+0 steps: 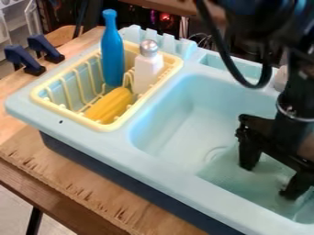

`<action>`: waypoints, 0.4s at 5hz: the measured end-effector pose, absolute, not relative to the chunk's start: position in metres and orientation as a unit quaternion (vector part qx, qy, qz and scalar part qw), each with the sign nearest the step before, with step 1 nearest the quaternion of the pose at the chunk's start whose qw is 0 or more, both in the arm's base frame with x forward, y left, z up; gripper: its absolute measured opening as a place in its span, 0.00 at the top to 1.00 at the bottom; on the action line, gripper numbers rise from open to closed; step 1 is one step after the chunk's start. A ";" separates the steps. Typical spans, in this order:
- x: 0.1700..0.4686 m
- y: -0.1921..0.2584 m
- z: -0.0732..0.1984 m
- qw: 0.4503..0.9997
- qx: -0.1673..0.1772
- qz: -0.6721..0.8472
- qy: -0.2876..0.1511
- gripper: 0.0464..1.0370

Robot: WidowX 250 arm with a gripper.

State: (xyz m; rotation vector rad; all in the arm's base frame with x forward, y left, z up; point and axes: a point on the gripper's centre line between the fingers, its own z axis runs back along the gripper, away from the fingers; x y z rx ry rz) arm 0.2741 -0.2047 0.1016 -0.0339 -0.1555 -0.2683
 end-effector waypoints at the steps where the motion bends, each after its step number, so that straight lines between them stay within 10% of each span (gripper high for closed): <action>1: 0.276 -0.194 0.127 0.983 -0.010 -0.150 -0.103 0.04; 2: 0.277 -0.190 0.151 0.979 -0.002 -0.168 -0.111 0.04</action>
